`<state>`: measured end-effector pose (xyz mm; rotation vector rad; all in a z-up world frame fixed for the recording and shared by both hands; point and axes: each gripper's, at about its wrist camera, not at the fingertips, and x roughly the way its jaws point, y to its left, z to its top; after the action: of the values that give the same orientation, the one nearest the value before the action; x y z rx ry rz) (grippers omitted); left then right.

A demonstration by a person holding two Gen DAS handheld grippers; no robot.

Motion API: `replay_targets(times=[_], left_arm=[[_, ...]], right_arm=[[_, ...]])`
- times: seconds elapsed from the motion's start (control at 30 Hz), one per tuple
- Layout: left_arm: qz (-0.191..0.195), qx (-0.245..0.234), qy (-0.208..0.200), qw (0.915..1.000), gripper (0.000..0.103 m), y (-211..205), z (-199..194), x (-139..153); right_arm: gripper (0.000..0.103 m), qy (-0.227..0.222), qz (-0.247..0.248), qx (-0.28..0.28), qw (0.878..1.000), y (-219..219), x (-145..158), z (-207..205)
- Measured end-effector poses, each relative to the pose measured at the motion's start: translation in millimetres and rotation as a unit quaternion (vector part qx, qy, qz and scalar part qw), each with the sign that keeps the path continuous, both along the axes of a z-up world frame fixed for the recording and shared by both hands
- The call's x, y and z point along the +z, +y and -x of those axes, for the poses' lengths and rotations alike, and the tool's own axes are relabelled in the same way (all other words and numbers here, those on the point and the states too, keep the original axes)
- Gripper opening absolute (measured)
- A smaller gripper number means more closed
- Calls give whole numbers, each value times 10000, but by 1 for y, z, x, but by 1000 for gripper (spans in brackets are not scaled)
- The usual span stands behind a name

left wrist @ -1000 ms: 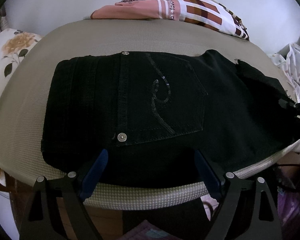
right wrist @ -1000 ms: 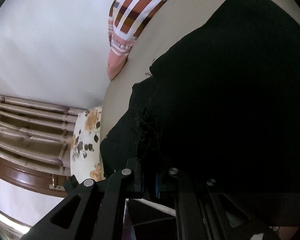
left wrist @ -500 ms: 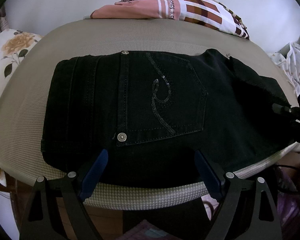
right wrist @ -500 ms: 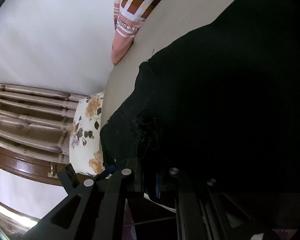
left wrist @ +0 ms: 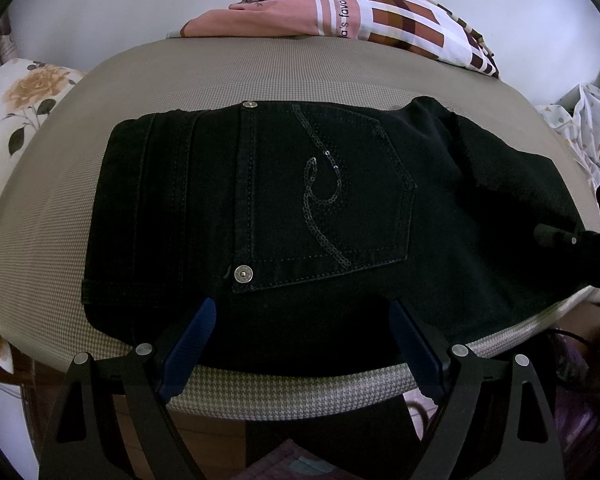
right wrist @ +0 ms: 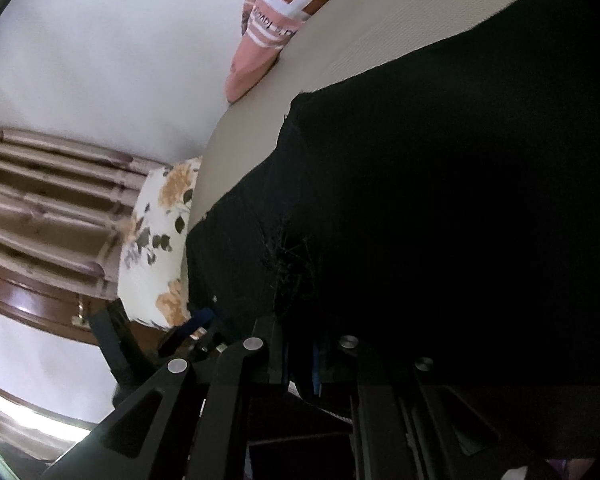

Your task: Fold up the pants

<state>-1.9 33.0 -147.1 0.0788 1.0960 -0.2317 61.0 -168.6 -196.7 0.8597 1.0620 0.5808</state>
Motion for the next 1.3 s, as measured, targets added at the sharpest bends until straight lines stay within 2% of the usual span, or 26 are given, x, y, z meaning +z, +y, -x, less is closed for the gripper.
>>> replay_targets(times=[0.27,0.47,0.53,0.6,0.67,0.73,0.83,0.97,1.1,1.23,1.3], left_arm=[[-11,-10,0,10000,88,0,-1,-1],[-32,-17,0,10000,88,-1,0,-3],[-42,-25,0,10000,89,-1,0,-3],[-52,-34,1,10000,89,-2,1,-3],[-64,-47,5,10000,89,-2,1,-3],[-57,-49,14,10000,89,-2,1,-2],[-52,-47,17,10000,89,-2,1,-2],[-72,-50,14,10000,89,-1,1,-3],[-70,-49,18,10000,89,-2,1,-3],[-50,-32,26,10000,89,-2,1,-2],[46,13,73,10000,89,0,1,1]], right_arm=[[13,-152,326,211,9991,10,3,1],[22,-89,26,299,9995,12,0,-1],[27,-39,-411,318,9986,9,-6,-2],[28,85,-1208,312,9922,3,-15,-4],[28,265,-2169,211,9756,-7,-27,-6],[30,330,-2697,-3,9624,-22,-35,-5],[32,225,-2553,-196,9664,-41,-32,-3],[32,96,-2464,-77,9691,-44,-25,0],[33,-31,-2412,413,9696,-17,-16,-3],[32,170,-1886,865,9781,13,-22,-6],[22,338,-1580,1004,9817,23,-27,-8]])
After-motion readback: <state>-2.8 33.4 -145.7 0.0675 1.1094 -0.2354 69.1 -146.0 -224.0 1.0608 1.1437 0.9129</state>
